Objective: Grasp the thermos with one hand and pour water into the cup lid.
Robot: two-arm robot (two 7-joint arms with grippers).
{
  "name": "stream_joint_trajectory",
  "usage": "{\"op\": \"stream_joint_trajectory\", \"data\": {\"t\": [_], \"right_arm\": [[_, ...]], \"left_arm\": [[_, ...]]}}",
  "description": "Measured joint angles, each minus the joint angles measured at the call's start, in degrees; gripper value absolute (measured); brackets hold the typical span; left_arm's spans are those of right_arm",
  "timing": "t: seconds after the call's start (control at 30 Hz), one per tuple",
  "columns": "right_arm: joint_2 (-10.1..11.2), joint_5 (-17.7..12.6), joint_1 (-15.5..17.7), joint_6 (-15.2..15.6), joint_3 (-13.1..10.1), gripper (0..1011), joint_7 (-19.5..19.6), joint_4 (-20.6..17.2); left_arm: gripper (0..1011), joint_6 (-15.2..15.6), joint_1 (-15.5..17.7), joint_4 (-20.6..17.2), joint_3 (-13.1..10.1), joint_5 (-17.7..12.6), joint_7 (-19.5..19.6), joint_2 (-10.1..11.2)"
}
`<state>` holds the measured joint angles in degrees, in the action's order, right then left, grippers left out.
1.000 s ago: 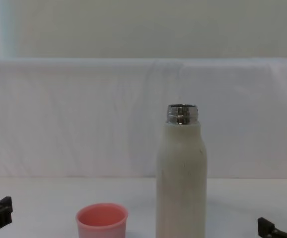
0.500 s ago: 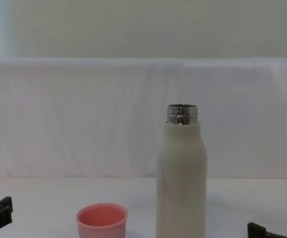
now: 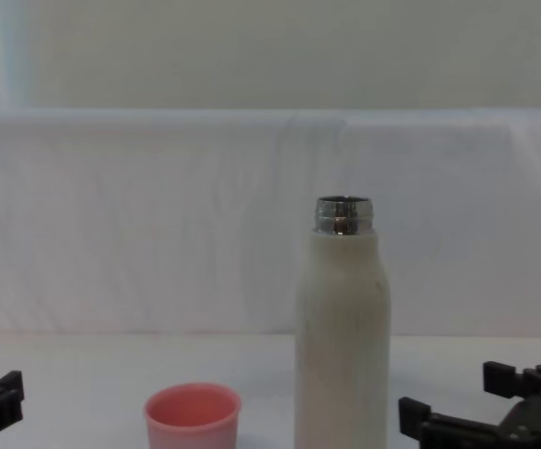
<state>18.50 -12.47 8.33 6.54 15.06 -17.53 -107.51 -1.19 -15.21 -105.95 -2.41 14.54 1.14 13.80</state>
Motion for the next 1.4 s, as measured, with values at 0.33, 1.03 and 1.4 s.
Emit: {"op": "stream_joint_trajectory", "data": {"t": [0.33, 1.03, 1.4], "right_arm": [[-1.00, -0.69, -3.30, 1.21, 1.98, 1001, 0.77, 2.34], [-3.32, -0.68, -8.61, 2.39, 4.64, 1001, 2.33, 6.74], [-4.61, 0.19, -10.49, 2.45, 5.49, 1001, 2.96, 8.94]], "left_arm": [[1001, 0.00, 0.00, 0.00, 0.00, 0.00, 0.00, 0.00], [1001, 0.00, 0.00, 0.00, 0.00, 0.00, 0.00, 0.00], [1001, 0.00, 0.00, 0.00, 0.00, 0.00, 0.00, 0.00]]}}
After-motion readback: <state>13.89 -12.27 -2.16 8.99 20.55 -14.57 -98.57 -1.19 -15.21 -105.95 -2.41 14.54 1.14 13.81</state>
